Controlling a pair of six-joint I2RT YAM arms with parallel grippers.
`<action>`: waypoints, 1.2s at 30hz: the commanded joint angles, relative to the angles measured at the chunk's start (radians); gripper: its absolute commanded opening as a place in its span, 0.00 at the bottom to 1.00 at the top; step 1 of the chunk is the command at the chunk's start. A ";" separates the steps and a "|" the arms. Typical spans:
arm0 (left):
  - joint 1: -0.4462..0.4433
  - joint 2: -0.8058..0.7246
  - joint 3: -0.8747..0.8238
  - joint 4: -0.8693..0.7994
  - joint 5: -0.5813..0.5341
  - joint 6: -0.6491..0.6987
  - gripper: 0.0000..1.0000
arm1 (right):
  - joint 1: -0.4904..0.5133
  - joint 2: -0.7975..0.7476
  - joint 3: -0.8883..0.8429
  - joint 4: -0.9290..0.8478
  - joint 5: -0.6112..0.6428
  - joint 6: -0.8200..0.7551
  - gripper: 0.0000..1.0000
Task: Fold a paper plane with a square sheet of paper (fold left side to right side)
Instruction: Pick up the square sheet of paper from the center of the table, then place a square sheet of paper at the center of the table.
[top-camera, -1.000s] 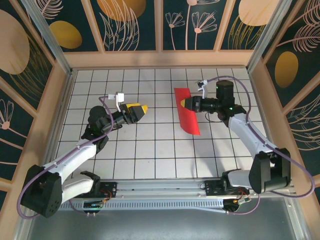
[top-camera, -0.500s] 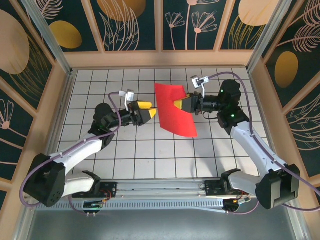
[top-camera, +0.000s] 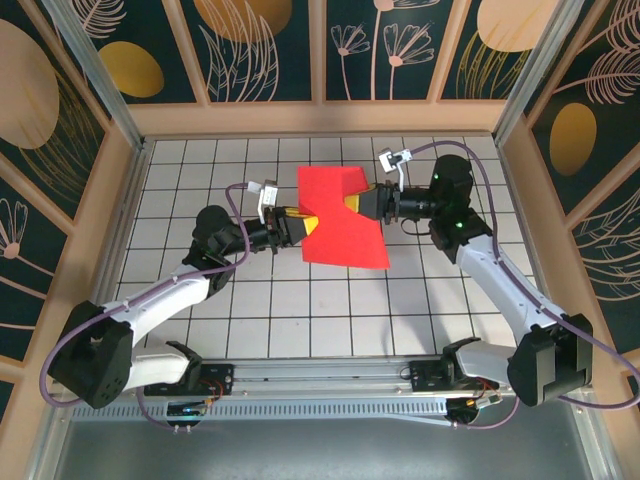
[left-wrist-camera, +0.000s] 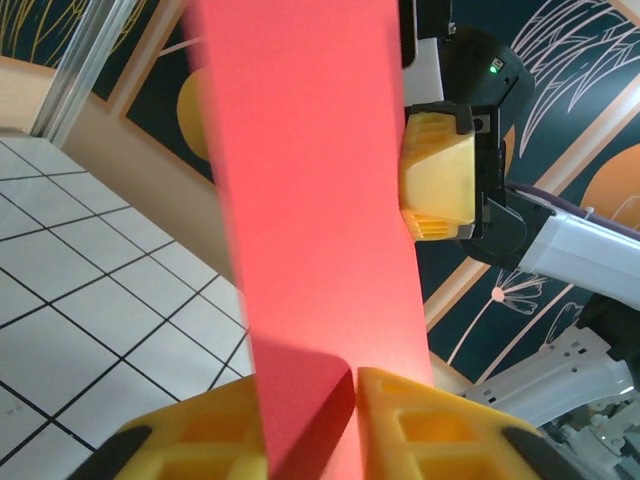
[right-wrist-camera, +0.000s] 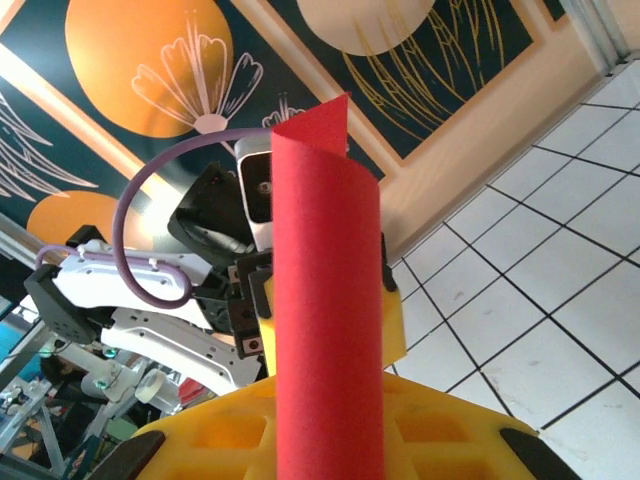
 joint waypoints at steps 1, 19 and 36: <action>-0.006 -0.027 0.031 -0.022 0.002 0.045 0.19 | -0.017 -0.001 0.022 -0.050 0.030 -0.054 0.21; -0.004 0.005 0.037 -0.359 -0.223 -0.022 0.00 | -0.125 0.007 -0.069 -0.271 0.234 -0.156 0.56; 0.062 0.301 0.104 -0.741 -0.284 0.042 0.00 | -0.176 0.125 -0.187 -0.322 0.426 -0.163 0.43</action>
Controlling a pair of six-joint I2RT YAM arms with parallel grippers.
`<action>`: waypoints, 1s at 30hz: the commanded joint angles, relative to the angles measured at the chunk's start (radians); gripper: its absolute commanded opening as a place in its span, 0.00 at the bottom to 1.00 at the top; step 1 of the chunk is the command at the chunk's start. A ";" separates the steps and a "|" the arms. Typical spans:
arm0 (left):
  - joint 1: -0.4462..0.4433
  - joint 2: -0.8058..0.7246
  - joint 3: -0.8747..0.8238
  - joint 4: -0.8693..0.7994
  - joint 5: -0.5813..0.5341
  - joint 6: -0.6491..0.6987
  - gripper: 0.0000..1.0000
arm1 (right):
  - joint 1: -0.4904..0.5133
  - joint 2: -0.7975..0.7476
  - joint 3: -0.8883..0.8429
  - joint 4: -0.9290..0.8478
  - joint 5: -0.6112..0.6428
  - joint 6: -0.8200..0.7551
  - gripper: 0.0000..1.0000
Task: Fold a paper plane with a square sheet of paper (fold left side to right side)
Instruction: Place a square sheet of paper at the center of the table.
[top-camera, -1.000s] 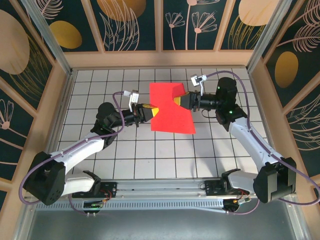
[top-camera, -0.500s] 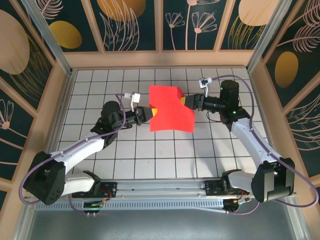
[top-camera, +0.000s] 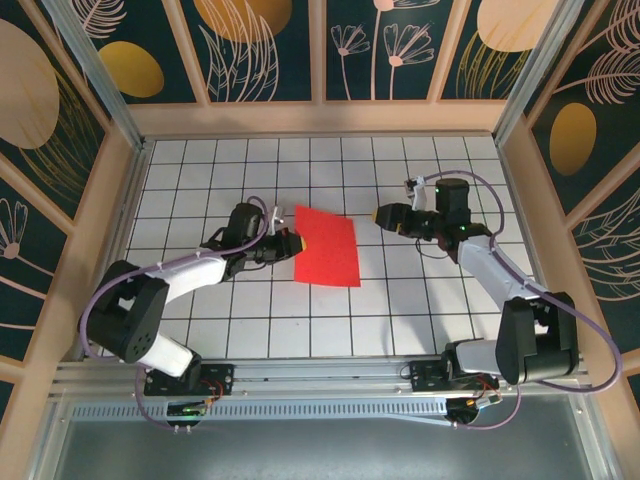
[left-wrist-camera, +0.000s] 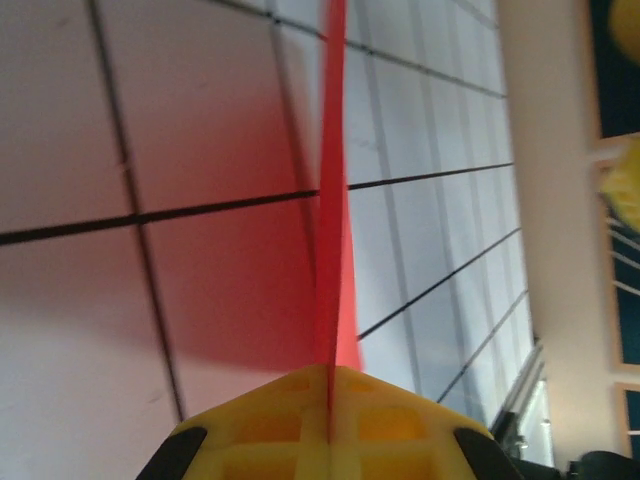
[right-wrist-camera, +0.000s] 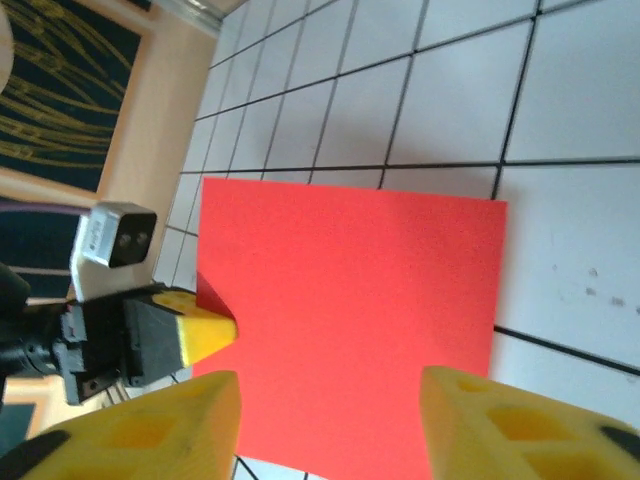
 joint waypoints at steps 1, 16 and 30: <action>0.009 0.035 0.050 -0.115 -0.031 0.057 0.00 | -0.003 0.029 -0.025 0.000 0.040 0.005 0.38; 0.009 0.121 0.105 -0.208 -0.056 0.128 0.00 | 0.138 0.283 -0.017 0.098 0.083 0.066 0.00; 0.010 0.136 0.120 -0.206 -0.037 0.130 0.05 | 0.204 0.450 0.027 0.055 0.174 0.049 0.00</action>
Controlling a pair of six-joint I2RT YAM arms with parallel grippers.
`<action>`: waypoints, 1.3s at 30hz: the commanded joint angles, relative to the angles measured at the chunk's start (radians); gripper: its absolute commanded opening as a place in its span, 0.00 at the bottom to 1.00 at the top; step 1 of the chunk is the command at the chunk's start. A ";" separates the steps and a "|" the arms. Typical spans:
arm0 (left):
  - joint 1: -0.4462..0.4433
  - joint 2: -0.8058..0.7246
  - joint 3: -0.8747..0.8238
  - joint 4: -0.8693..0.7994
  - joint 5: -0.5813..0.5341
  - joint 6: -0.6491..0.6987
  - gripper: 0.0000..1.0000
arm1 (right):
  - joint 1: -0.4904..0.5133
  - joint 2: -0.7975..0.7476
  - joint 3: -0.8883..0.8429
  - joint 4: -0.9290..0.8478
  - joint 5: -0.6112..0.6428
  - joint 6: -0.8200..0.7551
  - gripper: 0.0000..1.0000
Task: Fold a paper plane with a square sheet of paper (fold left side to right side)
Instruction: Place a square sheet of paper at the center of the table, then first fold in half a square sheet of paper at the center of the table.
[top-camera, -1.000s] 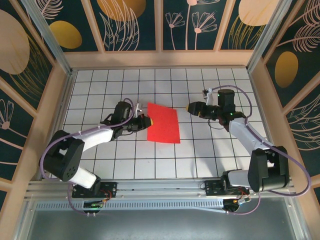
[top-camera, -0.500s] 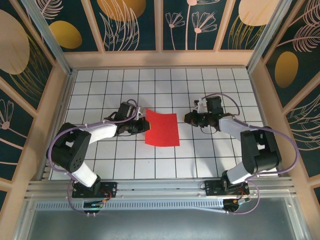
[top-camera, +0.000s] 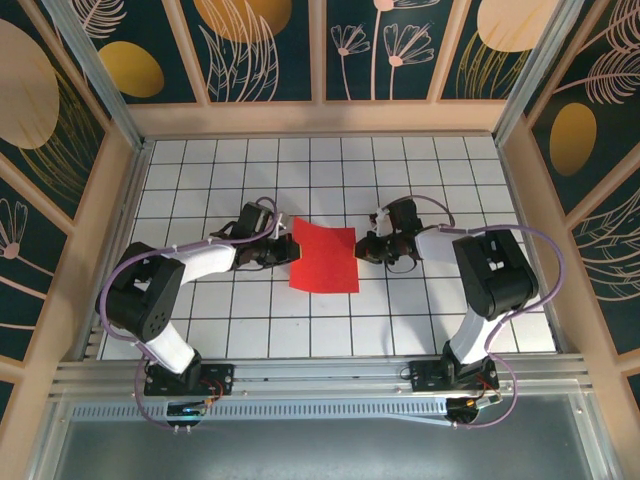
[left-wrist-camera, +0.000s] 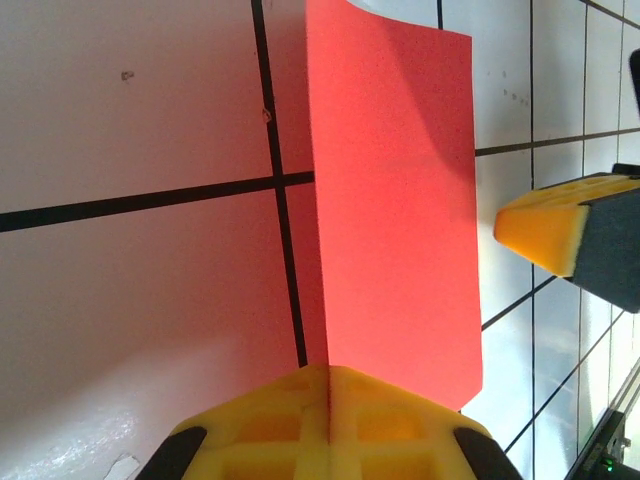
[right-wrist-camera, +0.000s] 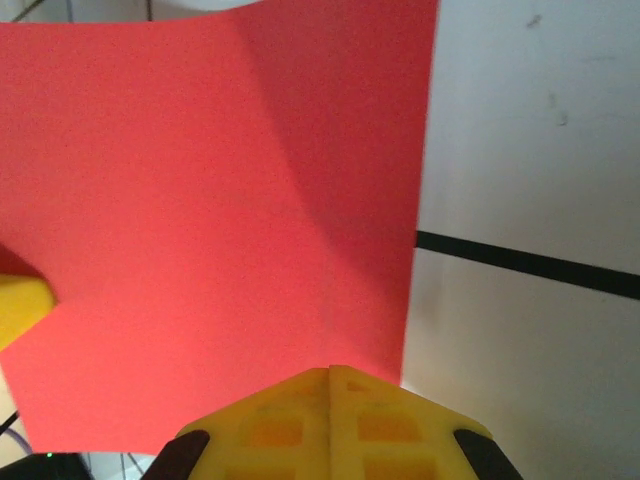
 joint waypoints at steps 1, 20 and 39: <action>0.004 0.014 0.025 -0.022 0.019 0.013 0.06 | 0.010 0.029 0.024 -0.027 0.048 -0.017 0.00; -0.022 0.012 0.067 0.081 0.150 -0.037 0.47 | 0.023 0.071 0.027 -0.059 0.101 -0.047 0.00; -0.097 0.161 0.166 0.182 0.194 -0.083 0.60 | 0.032 0.068 0.036 -0.044 0.087 -0.037 0.00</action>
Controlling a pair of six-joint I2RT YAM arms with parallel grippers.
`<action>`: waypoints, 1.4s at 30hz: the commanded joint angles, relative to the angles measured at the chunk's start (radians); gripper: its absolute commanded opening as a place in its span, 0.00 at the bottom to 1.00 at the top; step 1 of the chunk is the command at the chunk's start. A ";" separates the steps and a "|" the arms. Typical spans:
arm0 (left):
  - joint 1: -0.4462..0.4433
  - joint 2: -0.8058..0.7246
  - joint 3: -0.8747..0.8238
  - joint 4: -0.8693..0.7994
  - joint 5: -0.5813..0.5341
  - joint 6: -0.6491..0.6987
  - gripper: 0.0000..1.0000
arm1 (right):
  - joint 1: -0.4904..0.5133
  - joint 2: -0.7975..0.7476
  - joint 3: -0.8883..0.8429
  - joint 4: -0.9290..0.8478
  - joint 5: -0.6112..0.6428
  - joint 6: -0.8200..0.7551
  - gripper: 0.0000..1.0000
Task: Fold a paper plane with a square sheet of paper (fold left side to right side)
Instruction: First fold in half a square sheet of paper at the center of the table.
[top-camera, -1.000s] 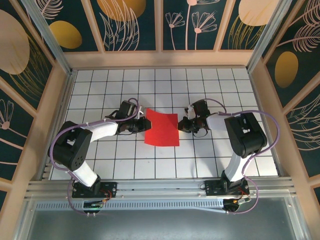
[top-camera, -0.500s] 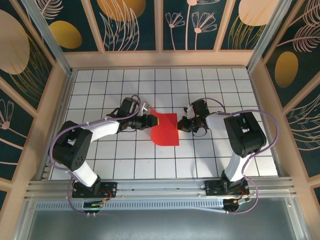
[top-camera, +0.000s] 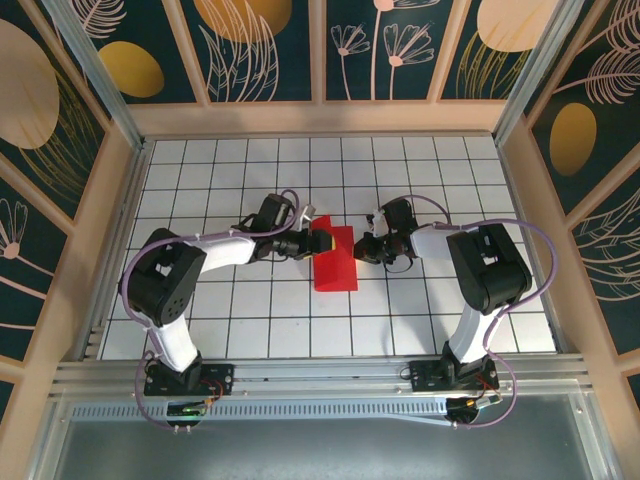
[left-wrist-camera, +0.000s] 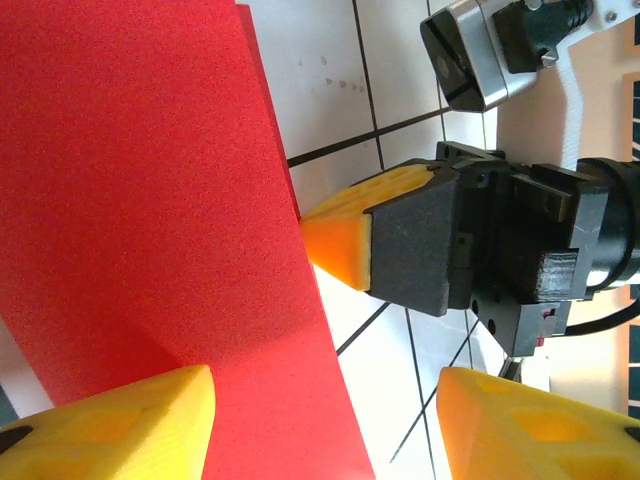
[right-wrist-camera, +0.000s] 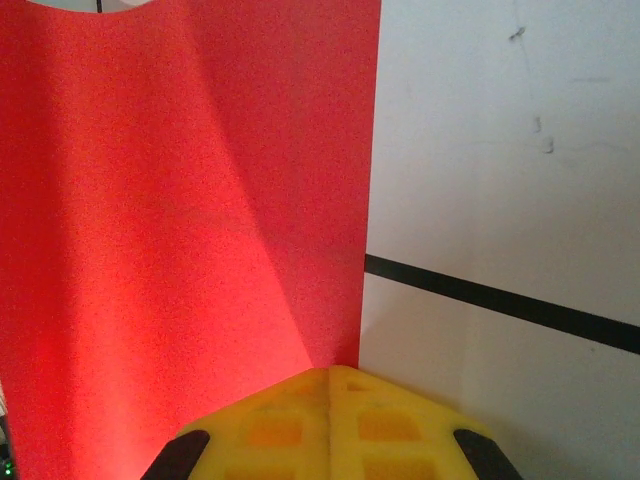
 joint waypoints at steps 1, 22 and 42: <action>-0.010 0.023 0.033 0.038 0.027 -0.012 0.60 | 0.014 0.025 0.006 -0.028 0.042 -0.009 0.00; -0.021 0.059 0.022 0.003 -0.024 -0.002 0.10 | 0.019 -0.021 0.008 -0.012 0.036 0.000 0.00; -0.022 0.044 0.012 0.010 -0.053 -0.008 0.00 | -0.025 -0.161 -0.136 0.235 -0.192 0.104 0.31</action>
